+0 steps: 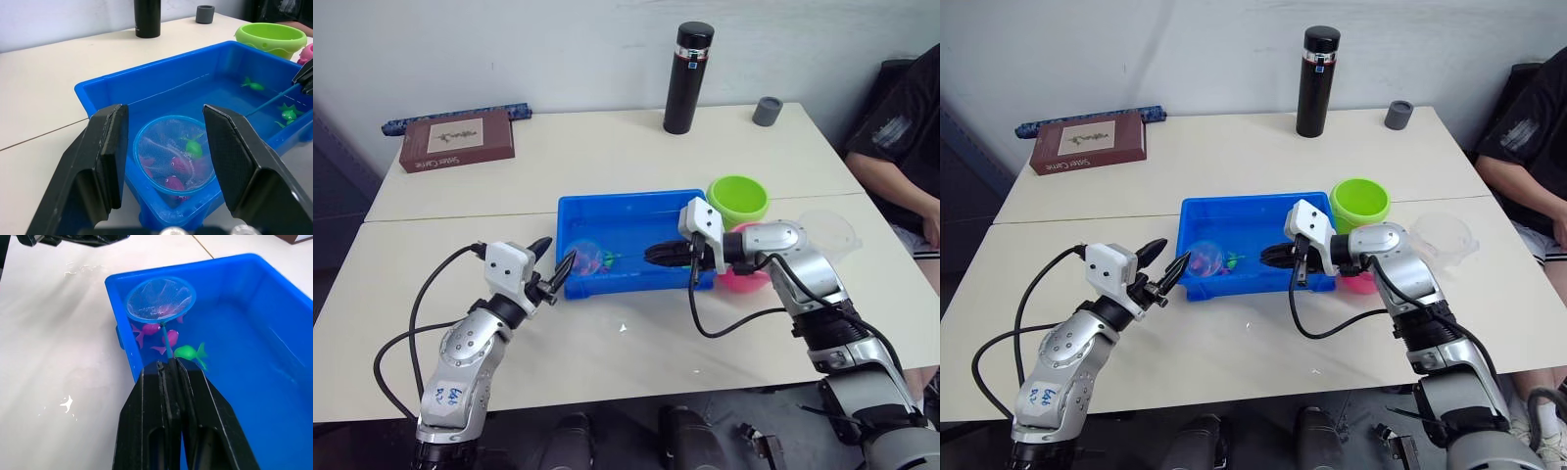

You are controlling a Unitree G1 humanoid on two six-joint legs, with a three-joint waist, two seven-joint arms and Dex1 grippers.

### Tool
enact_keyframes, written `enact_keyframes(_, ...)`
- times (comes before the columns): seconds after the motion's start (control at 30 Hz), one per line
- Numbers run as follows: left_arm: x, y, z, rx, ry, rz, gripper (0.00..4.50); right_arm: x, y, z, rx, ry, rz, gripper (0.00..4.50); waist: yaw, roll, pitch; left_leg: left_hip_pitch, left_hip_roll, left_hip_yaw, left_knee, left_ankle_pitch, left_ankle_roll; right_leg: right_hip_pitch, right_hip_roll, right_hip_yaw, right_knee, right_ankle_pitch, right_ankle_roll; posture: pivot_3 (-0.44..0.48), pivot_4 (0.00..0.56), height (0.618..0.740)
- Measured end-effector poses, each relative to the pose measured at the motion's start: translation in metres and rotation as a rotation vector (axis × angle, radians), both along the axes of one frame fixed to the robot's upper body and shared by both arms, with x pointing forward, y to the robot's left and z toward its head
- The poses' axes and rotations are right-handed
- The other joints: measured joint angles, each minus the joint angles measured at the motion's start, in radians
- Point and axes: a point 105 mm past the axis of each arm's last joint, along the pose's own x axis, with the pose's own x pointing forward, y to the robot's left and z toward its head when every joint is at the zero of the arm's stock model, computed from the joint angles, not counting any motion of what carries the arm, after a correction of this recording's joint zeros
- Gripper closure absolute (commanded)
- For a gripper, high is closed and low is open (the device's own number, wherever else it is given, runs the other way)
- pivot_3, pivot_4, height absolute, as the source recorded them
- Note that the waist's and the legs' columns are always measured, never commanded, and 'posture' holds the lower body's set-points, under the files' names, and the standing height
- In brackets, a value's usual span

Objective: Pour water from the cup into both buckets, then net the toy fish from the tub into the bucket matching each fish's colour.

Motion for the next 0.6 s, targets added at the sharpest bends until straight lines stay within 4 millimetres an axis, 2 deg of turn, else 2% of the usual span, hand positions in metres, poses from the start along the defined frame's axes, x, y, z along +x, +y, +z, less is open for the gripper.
enact_keyframes(0.6, 0.0, 0.002, -0.002, 0.001, 0.006, 0.015, 1.83, -0.008, 0.011, -0.007, -0.013, 0.017, 0.056, 4.5, -0.022, 0.0, 0.0, 0.0, 0.0, 0.0, 0.0, 0.0, 0.0, 0.0, 0.0, 0.0, 0.0, 0.0, 0.0, 0.0, 0.15, 0.74)
